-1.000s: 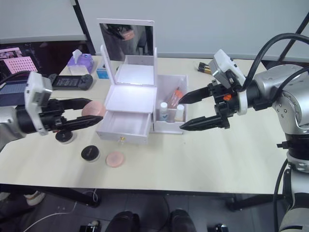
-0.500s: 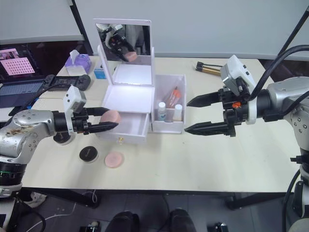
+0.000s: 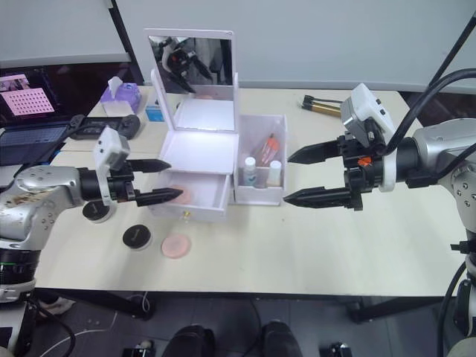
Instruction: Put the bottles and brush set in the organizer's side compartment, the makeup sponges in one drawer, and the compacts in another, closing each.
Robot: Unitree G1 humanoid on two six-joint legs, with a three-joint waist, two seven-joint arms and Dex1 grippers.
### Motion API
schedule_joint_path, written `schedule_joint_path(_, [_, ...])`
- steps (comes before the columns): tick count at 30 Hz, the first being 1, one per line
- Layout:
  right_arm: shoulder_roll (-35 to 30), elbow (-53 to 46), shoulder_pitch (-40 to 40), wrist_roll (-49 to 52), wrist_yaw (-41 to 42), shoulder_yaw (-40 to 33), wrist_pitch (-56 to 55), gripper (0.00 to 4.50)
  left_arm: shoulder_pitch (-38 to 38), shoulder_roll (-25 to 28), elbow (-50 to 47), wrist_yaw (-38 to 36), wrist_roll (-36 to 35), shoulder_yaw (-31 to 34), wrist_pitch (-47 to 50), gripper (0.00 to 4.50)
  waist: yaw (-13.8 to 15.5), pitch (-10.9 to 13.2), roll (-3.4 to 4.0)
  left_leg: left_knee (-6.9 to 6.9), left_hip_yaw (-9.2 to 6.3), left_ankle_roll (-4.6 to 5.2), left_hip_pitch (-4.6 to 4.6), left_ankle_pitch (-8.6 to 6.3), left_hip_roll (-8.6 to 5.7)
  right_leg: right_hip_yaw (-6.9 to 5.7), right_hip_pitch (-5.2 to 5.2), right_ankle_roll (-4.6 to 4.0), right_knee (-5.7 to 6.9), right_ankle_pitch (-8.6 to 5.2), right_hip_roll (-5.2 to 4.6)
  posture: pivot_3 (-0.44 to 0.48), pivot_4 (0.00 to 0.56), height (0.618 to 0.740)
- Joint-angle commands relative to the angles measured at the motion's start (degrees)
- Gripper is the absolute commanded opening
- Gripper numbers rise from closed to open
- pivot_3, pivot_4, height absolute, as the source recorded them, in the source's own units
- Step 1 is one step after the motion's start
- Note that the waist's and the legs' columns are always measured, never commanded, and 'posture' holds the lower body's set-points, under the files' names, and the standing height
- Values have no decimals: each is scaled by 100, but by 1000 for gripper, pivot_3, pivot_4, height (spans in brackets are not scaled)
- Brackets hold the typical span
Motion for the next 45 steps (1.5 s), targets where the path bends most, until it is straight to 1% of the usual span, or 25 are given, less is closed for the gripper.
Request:
schedule_joint_path(1, [-19,22,-11,23,53,-109,-151,4500,362,299,-317,-4,-322,806,191,4476,-37,0,0,-1,0,0,1,0,1,0,0,0,1,0,0,0,150,689])
schedule_joint_path(3, [-43,99,66,-65,93,-114,-268,4500,681,442,-355,-18,-281,1084,96,4476,-55,0,0,-2,-1,0,4,0,4,-1,1,0,1,-1,1,0,150,689])
schedule_joint_path(7, [19,217,321,-245,84,-111,-577,4500,1706,822,198,-79,-38,2301,-282,4476,-93,0,0,-2,3,0,7,0,6,-2,0,-1,1,-1,0,0,150,689])
schedule_joint_path(10, [67,215,480,-270,48,-139,-685,4500,2332,899,526,-65,84,3048,-528,4476,-103,1,1,-3,6,0,6,0,10,-8,-4,-2,3,-2,-1,0,150,689])
schedule_joint_path(13, [55,387,581,-347,83,-147,-788,4500,3184,858,736,-249,224,3835,-818,4476,-105,0,1,-4,11,0,8,-1,12,-7,-4,-3,0,-2,-6,0,150,689])
schedule_joint_path(15, [-64,506,735,-524,234,-120,-1008,4500,3680,781,817,-372,323,4180,-1114,4476,-81,1,1,-4,15,1,10,-3,11,-8,-3,-4,0,-2,-11,0,150,689])
schedule_joint_path(16, [-135,570,815,-622,314,-126,-1148,4500,3791,742,930,-305,299,4353,-1122,4476,-50,0,1,-4,15,1,9,-3,12,-10,-4,-5,-3,-2,-11,0,150,689])
schedule_joint_path(19, [-271,830,997,-922,438,-214,-1599,4500,3945,729,1662,-54,410,4806,-1428,4476,9,0,0,-4,19,1,10,-3,12,-13,-5,-7,-7,-4,-14,0,150,689])
schedule_joint_path(21, [-317,1043,1143,-1115,417,-262,-1837,4500,4076,694,2103,-49,445,5003,-1709,4476,15,-1,-1,-4,24,1,12,-3,12,-11,-6,-7,-7,-4,-15,0,150,689])
schedule_joint_path(24, [-356,1509,1448,-1359,393,-420,-2197,4500,4347,589,2478,-127,500,5126,-2096,4476,15,-2,-2,-4,32,4,14,-6,14,-11,-8,-9,-6,-5,-18,0,150,689])
schedule_joint_path(26, [-294,1965,1638,-1457,332,-614,-2425,4500,4366,501,2624,-62,422,5177,-2234,4476,26,-2,-2,-4,34,4,13,-6,14,-10,-9,-10,-5,-5,-20,0,150,689])
schedule_joint_path(28, [-226,2467,1875,-1587,236,-862,-2796,4500,4215,527,3184,208,403,5291,-2395,4476,39,-5,-7,-4,33,4,13,-6,15,-14,-8,-11,-5,-5,-19,0,150,689])
schedule_joint_path(31, [-152,2996,2147,-1589,107,-1289,-3027,4500,4032,597,3886,615,347,5533,-2596,4476,22,-10,-15,-3,34,4,14,-6,16,-13,-8,-12,-2,-5,-16,0,150,689])
schedule_joint_path(33, [-176,3154,2419,-1758,134,-1343,-3296,4500,4018,601,4070,607,337,5536,-2706,4476,11,-10,-16,-4,35,5,15,-6,15,-11,-7,-12,-2,-5,-17,0,150,689])
schedule_joint_path(36, [-72,3208,2616,-1820,111,-1380,-3467,4500,3971,603,4217,528,370,5386,-2874,4476,1,-12,-16,-4,37,5,17,-7,17,-11,-7,-14,2,-6,-16,0,150,689])
schedule_joint_path(38, [-7,3050,2611,-1722,107,-1402,-3409,4500,3937,580,4094,449,395,5229,-2963,4476,-4,-12,-15,-4,37,4,19,-7,17,-10,-8,-13,7,-6,-16,0,150,689])
schedule_joint_path(40, [41,2798,2506,-1568,159,-1384,-3262,4500,3887,526,3745,365,332,5037,-2889,4476,-8,-13,-14,-4,37,4,21,-7,17,-9,-8,-13,10,-6,-16,0,150,689])
schedule_joint_path(43, [43,2394,2304,-1358,344,-1220,-2966,4500,3948,352,2785,182,103,4709,-2521,4476,1,-12,-13,-4,37,3,19,-7,17,-7,-8,-15,13,-7,-17,0,150,689])
schedule_joint_path(45, [-77,1896,2160,-1000,656,-1018,-2435,4500,4129,160,1699,161,-185,4436,-2104,4476,2,-13,-13,-4,36,3,19,-7,17,-6,-7,-15,13,-7,-17,0,150,689])
